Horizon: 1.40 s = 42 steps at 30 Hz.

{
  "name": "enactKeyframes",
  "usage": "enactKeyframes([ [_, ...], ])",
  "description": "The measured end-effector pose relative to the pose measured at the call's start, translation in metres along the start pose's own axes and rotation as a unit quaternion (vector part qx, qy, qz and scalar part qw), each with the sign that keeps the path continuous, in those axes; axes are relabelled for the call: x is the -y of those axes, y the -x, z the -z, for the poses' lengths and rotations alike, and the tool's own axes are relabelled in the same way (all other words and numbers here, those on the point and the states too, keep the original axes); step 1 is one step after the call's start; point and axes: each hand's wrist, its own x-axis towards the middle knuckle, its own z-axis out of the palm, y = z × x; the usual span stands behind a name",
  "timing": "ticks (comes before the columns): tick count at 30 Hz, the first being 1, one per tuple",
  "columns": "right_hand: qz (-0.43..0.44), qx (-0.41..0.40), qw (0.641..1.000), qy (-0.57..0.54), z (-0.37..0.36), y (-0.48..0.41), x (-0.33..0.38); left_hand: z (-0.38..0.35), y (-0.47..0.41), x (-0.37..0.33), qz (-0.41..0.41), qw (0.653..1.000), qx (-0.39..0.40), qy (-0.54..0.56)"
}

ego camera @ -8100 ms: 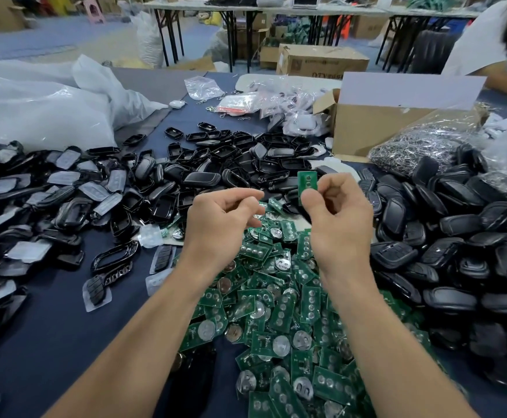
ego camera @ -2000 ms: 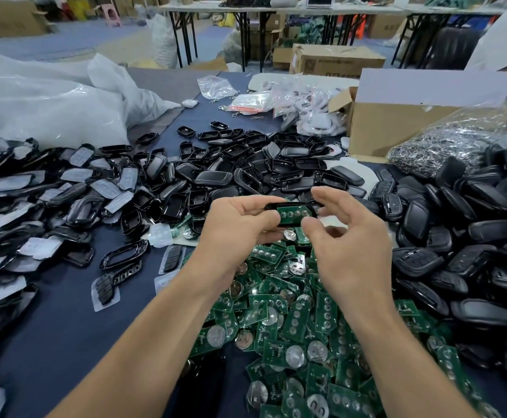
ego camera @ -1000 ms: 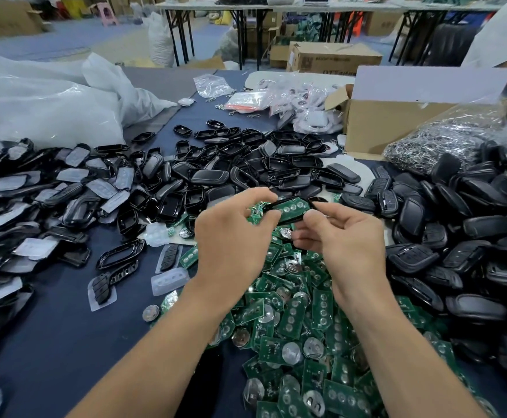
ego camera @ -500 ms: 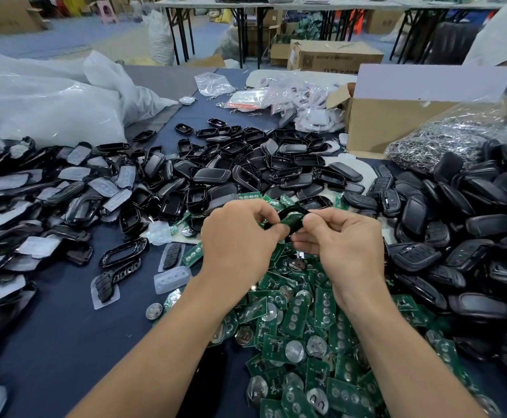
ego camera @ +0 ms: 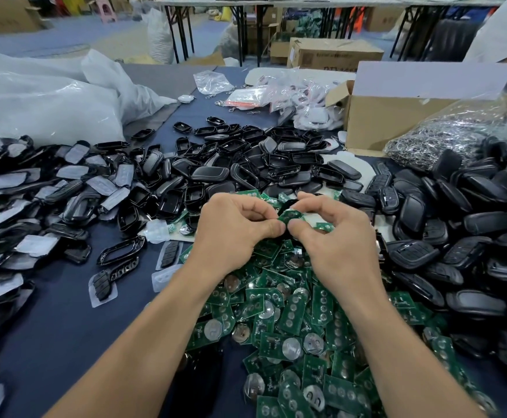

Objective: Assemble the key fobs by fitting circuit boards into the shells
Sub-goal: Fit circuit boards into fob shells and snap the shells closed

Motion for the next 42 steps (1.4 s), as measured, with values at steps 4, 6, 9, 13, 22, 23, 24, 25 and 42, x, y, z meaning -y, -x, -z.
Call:
enactKeyframes([
  [4, -0.024, -0.041, 0.999, -0.020, 0.001, -0.005, -0.006, 0.001, 0.002, -0.001, -0.006, 0.999, 0.023, 0.024],
  [6, -0.027, -0.058, 0.996, -0.066, 0.003, -0.008, -0.008, 0.003, 0.002, -0.002, -0.011, 0.995, 0.057, 0.078],
  [9, -0.035, -0.057, 0.989, -0.129, 0.006, -0.010, -0.008, 0.006, 0.002, -0.004, 0.020, 0.980, 0.082, 0.180],
  [13, -0.060, -0.062, 0.984, -0.156, 0.007, -0.011, -0.006, 0.010, 0.000, -0.003, 0.064, 0.945, 0.152, 0.281],
  [22, -0.054, -0.102, 0.987, -0.114, 0.008, -0.006, -0.002, 0.005, -0.003, -0.005, 0.121, 0.931, 0.085, 0.333],
  [23, -0.048, -0.111, 0.988, -0.100, 0.007, -0.005, 0.000, 0.004, -0.003, -0.005, 0.126, 0.937, 0.068, 0.318],
  [24, -0.044, -0.118, 0.988, -0.087, 0.006, -0.003, 0.001, 0.002, -0.003, -0.005, 0.130, 0.941, 0.054, 0.308],
  [25, -0.043, -0.123, 0.989, -0.075, 0.005, -0.001, 0.003, 0.001, -0.003, -0.005, 0.135, 0.942, 0.041, 0.304],
  [42, -0.050, -0.143, 0.988, -0.016, -0.001, 0.006, 0.011, -0.010, 0.005, -0.017, 0.180, 0.902, 0.026, 0.392],
])
